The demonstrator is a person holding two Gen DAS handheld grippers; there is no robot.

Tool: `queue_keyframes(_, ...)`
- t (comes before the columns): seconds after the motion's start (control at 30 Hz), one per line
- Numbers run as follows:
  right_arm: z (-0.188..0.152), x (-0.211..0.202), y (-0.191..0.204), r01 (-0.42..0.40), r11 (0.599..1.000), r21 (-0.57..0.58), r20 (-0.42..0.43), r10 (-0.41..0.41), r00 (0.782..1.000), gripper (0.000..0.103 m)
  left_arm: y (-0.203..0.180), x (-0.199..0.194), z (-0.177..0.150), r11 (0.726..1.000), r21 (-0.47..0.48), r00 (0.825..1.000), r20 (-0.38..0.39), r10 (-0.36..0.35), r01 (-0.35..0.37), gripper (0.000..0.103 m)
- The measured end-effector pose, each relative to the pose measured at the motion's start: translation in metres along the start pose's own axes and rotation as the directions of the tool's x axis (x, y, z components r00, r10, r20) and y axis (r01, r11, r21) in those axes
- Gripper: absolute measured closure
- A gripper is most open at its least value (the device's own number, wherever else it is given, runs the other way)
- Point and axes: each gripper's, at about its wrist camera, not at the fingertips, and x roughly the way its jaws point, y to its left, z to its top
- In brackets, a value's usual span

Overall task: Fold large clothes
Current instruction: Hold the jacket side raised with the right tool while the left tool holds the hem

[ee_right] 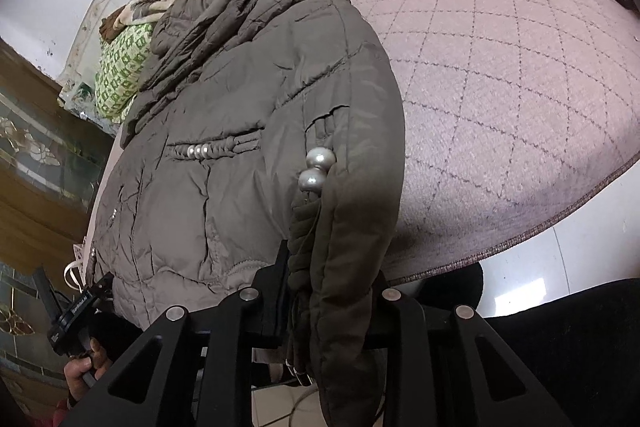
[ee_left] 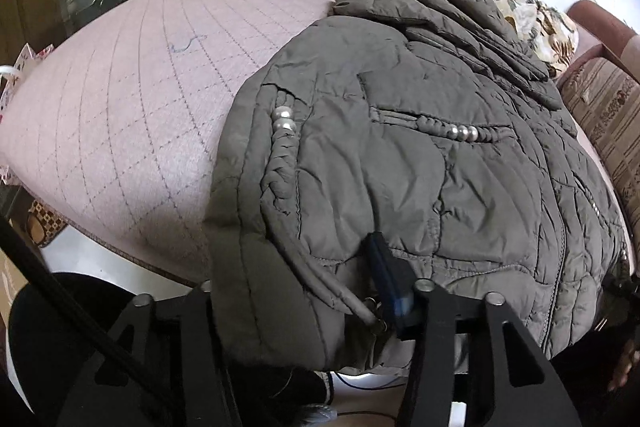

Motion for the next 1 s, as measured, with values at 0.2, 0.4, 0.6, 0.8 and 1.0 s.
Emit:
queue_keyframes(0.2,0.001,-0.012,0.015,0.013,0.998,-0.067,0.035,-0.011,0.999,0.087,-0.006,-0.012,0.004,0.999,0.036,1.000,0.026,0.009,-0.010,0.080)
queue_keyframes(0.4,0.006,-0.028,0.022,0.007,0.994,-0.108,0.065,0.000,0.998,0.089,-0.003,-0.029,0.011,0.999,0.041,0.997,0.065,-0.031,0.028,0.081)
queue_keyframes(0.6,0.007,-0.025,0.015,-0.026,0.997,-0.078,0.033,0.029,0.999,0.087,0.005,-0.020,0.013,0.998,0.011,0.997,0.017,-0.069,0.069,0.075)
queue_keyframes(0.8,0.010,-0.027,0.010,-0.073,0.997,-0.010,-0.006,0.073,0.997,0.083,0.028,-0.017,0.031,0.977,-0.096,0.979,-0.053,-0.197,0.191,0.070)
queue_keyframes(1.0,0.019,-0.040,0.027,-0.070,0.993,-0.099,0.016,0.071,0.997,0.089,0.015,-0.033,0.053,0.980,-0.010,0.979,-0.019,-0.201,0.201,0.076)
